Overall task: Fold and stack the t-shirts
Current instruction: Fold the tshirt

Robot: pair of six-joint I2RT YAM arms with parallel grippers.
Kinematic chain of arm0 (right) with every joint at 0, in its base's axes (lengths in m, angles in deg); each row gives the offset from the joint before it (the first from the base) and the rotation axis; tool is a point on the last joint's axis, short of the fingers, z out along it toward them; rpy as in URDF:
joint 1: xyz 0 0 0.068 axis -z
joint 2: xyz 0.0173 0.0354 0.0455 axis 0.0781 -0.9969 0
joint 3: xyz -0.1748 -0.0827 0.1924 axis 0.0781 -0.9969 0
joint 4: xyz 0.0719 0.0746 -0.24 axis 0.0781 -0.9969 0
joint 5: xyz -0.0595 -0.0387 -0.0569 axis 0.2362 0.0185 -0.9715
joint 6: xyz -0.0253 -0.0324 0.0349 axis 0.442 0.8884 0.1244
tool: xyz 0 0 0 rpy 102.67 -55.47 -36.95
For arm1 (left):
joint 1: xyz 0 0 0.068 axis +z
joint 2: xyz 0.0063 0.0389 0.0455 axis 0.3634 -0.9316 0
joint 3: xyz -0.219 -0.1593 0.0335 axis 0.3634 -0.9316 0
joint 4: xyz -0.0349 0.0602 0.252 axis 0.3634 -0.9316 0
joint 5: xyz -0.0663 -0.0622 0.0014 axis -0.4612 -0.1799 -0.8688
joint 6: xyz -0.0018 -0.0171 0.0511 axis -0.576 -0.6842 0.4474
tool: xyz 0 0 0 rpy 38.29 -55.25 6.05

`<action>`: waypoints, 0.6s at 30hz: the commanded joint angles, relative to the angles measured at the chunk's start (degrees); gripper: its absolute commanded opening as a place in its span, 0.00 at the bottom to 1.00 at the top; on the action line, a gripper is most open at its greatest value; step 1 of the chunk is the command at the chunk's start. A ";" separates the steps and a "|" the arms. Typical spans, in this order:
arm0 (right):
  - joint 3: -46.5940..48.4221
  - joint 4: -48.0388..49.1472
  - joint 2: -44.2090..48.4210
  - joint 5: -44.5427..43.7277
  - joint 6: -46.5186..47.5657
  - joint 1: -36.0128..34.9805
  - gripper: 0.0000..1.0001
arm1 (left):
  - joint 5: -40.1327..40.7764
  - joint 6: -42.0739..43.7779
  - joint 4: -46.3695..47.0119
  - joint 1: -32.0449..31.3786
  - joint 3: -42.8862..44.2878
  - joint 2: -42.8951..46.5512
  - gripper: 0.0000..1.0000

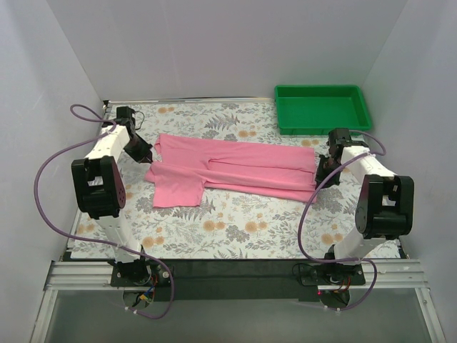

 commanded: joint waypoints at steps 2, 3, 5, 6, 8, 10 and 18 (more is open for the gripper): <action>0.91 2.62 -1.20 -1.88 0.78 0.85 0.01 | 0.38 -0.78 3.13 0.13 1.25 -0.91 0.00; 0.65 2.89 -1.47 -1.88 0.78 0.85 0.01 | 0.38 -0.87 3.21 0.13 1.43 -1.18 0.00; 0.47 3.76 -2.26 -1.53 0.78 0.85 0.01 | 0.38 -0.87 3.39 0.04 1.17 -1.79 0.00; 0.56 3.94 -2.52 -1.09 0.78 0.85 0.02 | 0.56 -0.87 3.65 0.04 0.73 -1.97 0.00; 0.73 4.29 -3.23 -0.83 0.70 0.85 0.02 | 0.82 -0.95 4.00 0.04 -0.06 -1.97 0.00; 1.26 4.47 -3.32 -0.39 0.69 0.85 0.03 | 1.52 -1.22 4.71 0.04 -1.11 -1.88 0.00; 2.14 4.38 -2.35 -0.30 0.96 0.85 0.03 | 4.95 -2.10 4.97 0.22 -2.26 0.05 0.00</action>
